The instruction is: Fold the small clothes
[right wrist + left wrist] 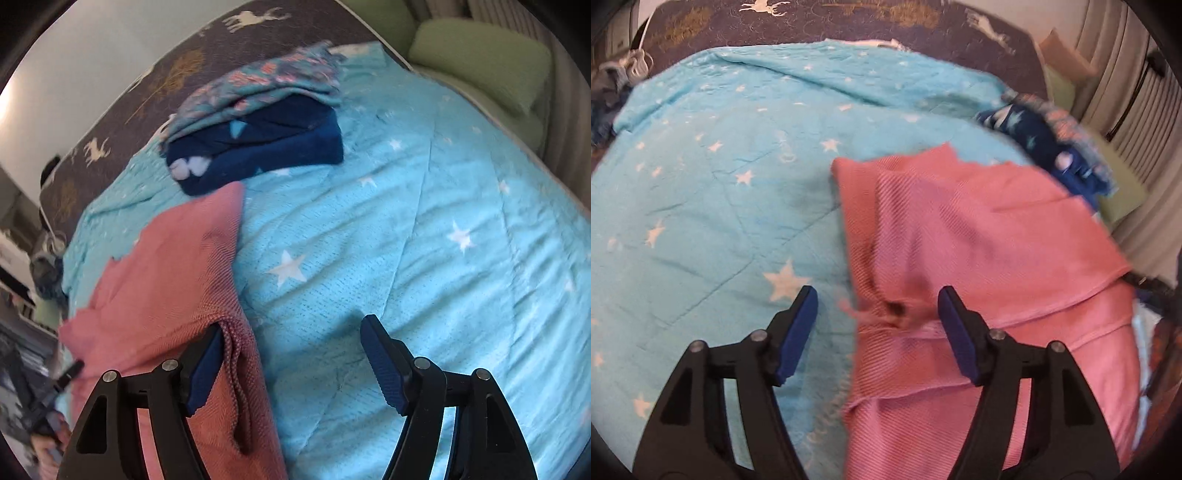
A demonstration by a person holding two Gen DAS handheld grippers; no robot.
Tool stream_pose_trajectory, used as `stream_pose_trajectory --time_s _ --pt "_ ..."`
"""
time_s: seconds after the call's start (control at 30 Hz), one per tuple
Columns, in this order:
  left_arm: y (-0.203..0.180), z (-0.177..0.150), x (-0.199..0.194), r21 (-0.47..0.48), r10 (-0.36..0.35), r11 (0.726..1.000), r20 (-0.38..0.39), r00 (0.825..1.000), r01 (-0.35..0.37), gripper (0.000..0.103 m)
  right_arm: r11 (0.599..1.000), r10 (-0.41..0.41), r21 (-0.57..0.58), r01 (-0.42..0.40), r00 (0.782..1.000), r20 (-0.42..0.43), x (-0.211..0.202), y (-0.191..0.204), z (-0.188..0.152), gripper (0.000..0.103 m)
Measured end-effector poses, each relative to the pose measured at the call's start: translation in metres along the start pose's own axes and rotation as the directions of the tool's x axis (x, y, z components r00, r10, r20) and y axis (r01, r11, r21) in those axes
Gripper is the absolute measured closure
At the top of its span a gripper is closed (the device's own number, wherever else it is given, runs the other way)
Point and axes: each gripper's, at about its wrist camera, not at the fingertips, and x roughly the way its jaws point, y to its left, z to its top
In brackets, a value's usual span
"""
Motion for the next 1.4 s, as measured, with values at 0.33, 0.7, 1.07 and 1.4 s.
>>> stream_pose_trajectory --time_s 0.33,0.7,1.07,1.4 --pt "-0.012 0.039 0.011 0.027 0.014 1.000 0.033 0.999 -0.015 0.098 0.997 0.078 -0.021 -0.077 0.993 0.083 -0.026 0.019 0.010 0.028" --pt "0.022 0.056 0.017 -0.148 0.047 0.987 -0.105 0.993 -0.062 0.091 0.997 0.072 0.002 -0.072 0.995 0.068 -0.024 0.012 0.005 0.028" --pt "0.015 0.003 -0.010 -0.195 -0.138 0.973 -0.085 0.987 0.120 0.069 0.998 0.058 -0.045 -0.055 0.995 0.081 -0.028 0.019 0.001 0.028" --pt "0.009 0.009 -0.026 -0.208 -0.145 0.969 -0.043 0.989 0.133 0.064 0.995 0.054 -0.088 -0.046 0.995 0.080 -0.034 0.026 -0.008 0.028"
